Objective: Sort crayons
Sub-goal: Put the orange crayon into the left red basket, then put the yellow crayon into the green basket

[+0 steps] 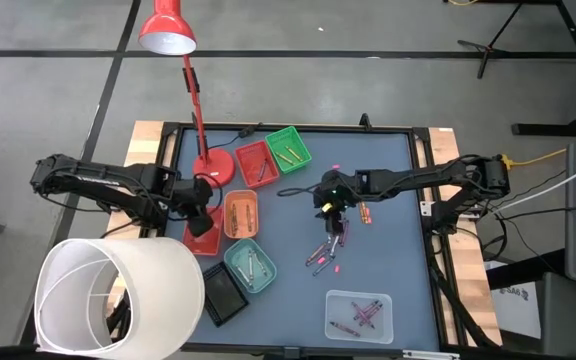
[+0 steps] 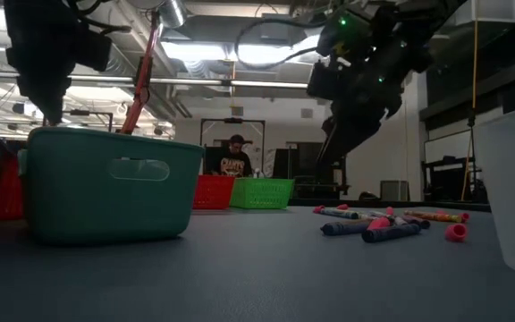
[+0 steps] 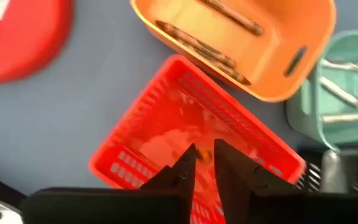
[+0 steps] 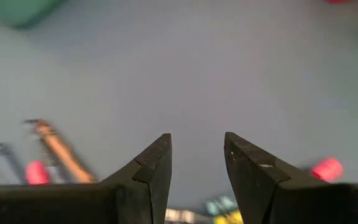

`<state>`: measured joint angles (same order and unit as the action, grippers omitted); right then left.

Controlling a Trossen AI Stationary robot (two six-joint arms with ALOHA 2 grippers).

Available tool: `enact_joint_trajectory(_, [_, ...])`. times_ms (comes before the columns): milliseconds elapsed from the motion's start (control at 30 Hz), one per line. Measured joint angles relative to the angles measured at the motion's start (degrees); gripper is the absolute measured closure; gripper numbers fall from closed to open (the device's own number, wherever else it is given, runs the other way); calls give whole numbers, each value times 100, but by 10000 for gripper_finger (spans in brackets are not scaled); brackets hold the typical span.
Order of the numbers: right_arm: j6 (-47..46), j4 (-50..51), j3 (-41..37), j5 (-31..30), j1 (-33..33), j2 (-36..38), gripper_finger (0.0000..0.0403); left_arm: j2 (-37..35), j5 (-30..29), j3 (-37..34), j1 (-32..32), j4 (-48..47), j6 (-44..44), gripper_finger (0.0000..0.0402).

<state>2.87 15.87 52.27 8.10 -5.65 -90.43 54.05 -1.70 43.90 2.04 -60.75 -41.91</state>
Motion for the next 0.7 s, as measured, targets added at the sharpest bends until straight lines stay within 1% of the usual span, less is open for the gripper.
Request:
enact_joint_trajectory(67, [-89,73,0,-345,0,2,259,10,-100,0,0,-3,0,343])
enact_joint_trajectory(200, [-447,307,0,-1107,0,2,259,8,-100,0,2,-3,2,320])
enact_joint_trajectory(400, [-1113,793,0,-2052,-13,2,259,6,-198,0,2,98,2,314])
enact_joint_trajectory(467, [-1333,908,-1,-2192,-13,2,259,6,-339,0,0,224,2,313])
enact_joint_trajectory(567, [-1471,866,-56,-2206,-13,2,259,6,-542,0,0,535,75,313])
enact_joint_trajectory(700, [-1487,920,-70,-2206,-13,-153,259,6,-636,0,0,1143,454,313])
